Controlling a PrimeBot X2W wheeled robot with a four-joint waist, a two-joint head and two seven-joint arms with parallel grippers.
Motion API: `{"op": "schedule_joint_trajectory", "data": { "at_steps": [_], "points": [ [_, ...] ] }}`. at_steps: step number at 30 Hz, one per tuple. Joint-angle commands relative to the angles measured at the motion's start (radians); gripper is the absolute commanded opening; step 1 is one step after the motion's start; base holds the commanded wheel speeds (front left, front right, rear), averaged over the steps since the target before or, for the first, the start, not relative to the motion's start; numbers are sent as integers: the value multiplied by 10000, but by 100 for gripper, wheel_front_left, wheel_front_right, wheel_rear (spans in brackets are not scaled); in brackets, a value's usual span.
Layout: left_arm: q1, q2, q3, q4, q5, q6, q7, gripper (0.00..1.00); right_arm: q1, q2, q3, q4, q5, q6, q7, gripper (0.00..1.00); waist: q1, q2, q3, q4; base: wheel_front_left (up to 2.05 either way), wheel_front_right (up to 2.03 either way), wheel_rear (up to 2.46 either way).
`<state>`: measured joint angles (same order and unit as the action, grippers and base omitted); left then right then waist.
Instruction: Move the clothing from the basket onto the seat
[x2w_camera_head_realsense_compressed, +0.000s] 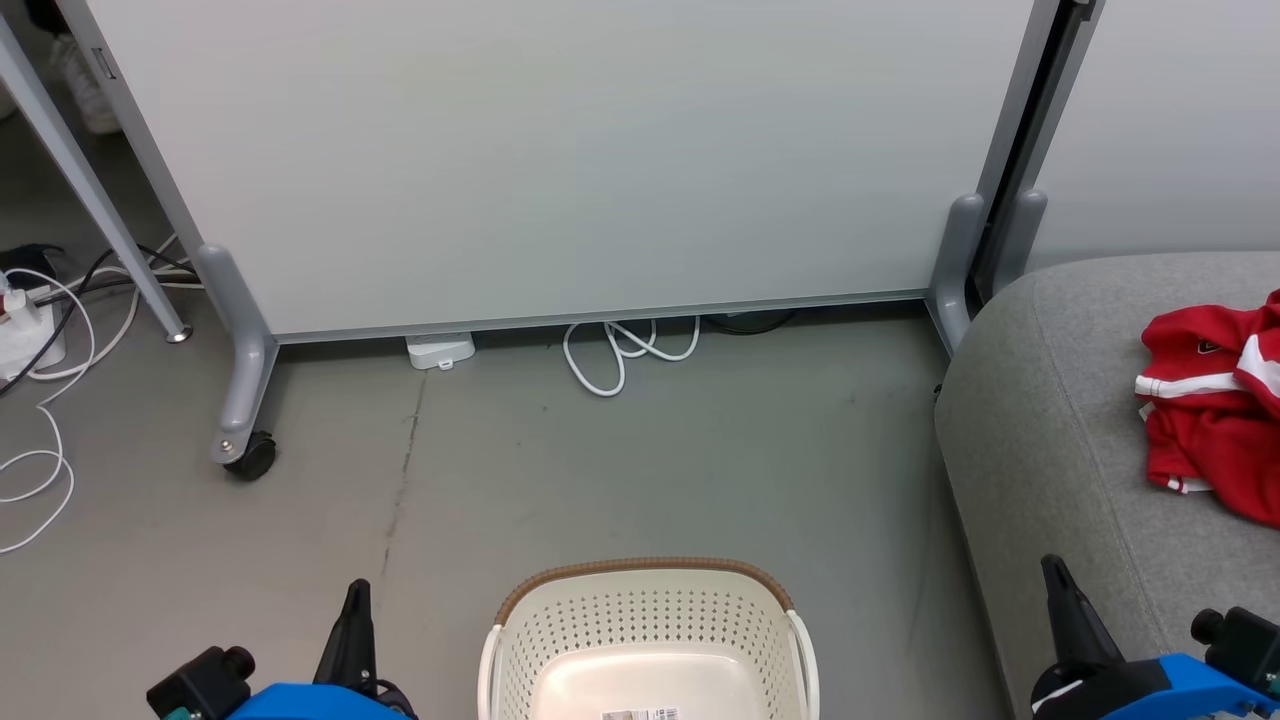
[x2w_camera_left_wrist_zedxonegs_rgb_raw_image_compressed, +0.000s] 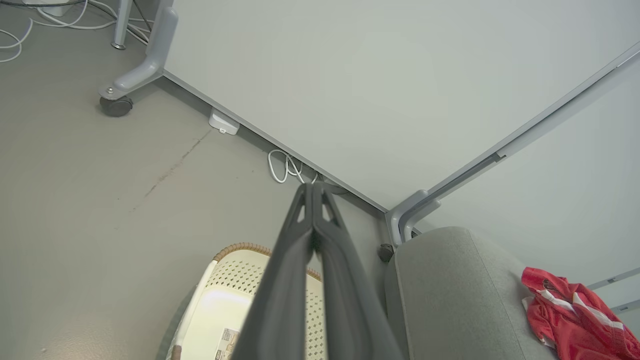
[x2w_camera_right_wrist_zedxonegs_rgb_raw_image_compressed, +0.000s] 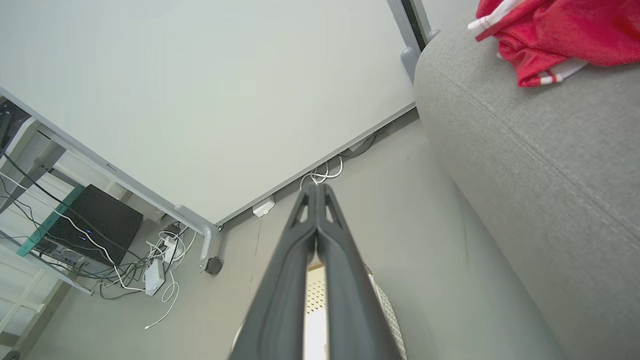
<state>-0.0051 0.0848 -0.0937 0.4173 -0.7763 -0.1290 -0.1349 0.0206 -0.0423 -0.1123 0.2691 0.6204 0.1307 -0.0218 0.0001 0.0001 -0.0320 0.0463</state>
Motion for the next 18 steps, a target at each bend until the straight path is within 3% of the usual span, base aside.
{"op": "schedule_joint_trajectory", "data": {
  "at_steps": [1,18],
  "points": [
    [-365,-6,139,-218,-301,-7,71,0,-371,-58,-7,-171,392,0,43,0,0,-1,5,-6,0,0,0],
    [-560,-87,631,-604,-2297,-11,673,0,-612,-71,-11,-202,2752,1,374,0,0,-1,66,-86,0,0,0]
  ]
}}
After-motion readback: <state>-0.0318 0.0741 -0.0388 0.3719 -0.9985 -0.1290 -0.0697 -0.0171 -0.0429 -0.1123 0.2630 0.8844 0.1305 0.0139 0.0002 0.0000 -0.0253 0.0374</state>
